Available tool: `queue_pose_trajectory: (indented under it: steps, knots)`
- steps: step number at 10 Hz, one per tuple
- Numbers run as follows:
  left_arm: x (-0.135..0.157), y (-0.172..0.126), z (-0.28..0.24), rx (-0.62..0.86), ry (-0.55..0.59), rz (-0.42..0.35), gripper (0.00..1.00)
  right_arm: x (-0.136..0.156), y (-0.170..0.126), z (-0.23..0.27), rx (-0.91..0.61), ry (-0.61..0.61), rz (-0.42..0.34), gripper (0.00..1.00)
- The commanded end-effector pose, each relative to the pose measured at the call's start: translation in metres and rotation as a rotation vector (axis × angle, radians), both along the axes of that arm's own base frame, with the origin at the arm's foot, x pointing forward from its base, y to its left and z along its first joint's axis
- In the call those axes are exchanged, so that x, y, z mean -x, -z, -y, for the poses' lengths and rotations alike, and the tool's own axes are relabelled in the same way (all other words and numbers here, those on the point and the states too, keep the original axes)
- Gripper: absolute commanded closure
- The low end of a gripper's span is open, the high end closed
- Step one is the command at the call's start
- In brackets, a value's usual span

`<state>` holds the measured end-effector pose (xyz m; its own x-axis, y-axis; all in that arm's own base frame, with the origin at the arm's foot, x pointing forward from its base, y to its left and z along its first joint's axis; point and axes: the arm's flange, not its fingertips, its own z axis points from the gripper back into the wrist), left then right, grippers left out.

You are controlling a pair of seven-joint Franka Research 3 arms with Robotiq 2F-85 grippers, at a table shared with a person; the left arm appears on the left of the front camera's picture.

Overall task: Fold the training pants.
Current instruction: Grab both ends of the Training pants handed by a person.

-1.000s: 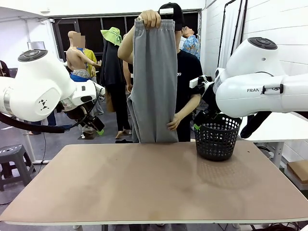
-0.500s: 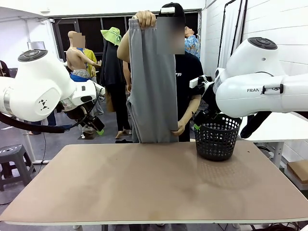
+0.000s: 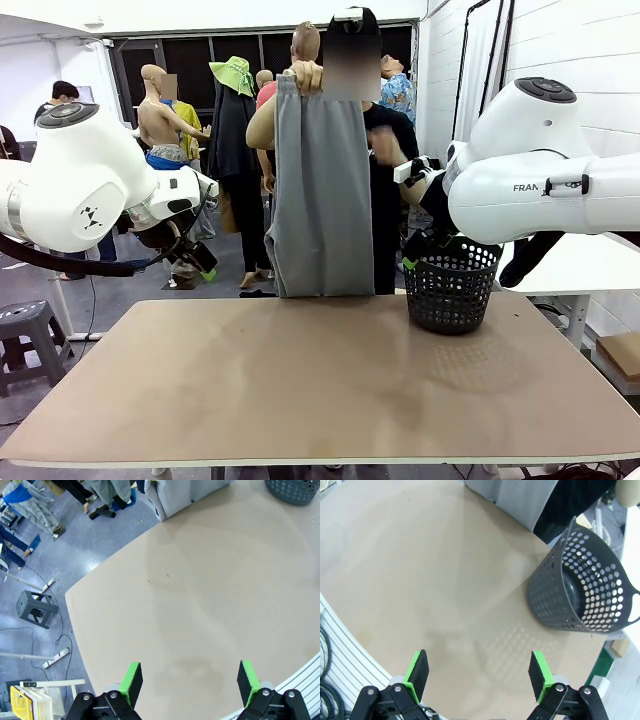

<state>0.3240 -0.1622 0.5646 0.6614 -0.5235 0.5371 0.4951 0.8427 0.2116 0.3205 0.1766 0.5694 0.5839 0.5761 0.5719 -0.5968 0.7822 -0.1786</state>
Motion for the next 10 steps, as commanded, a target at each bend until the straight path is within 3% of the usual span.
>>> queue_pose_trajectory:
  steps: [1, 10]
  knots:
    - [-0.0003, 0.0007, -0.0006, 0.016, 0.004, 0.006, 0.0, -0.0005, -0.0004, -0.0005, -0.006, -0.004, 0.005, 0.0]
    - [-0.0003, 0.0007, -0.0006, 0.016, 0.004, 0.006, 0.0, -0.0005, -0.0004, -0.0005, -0.006, -0.004, 0.005, 0.0]
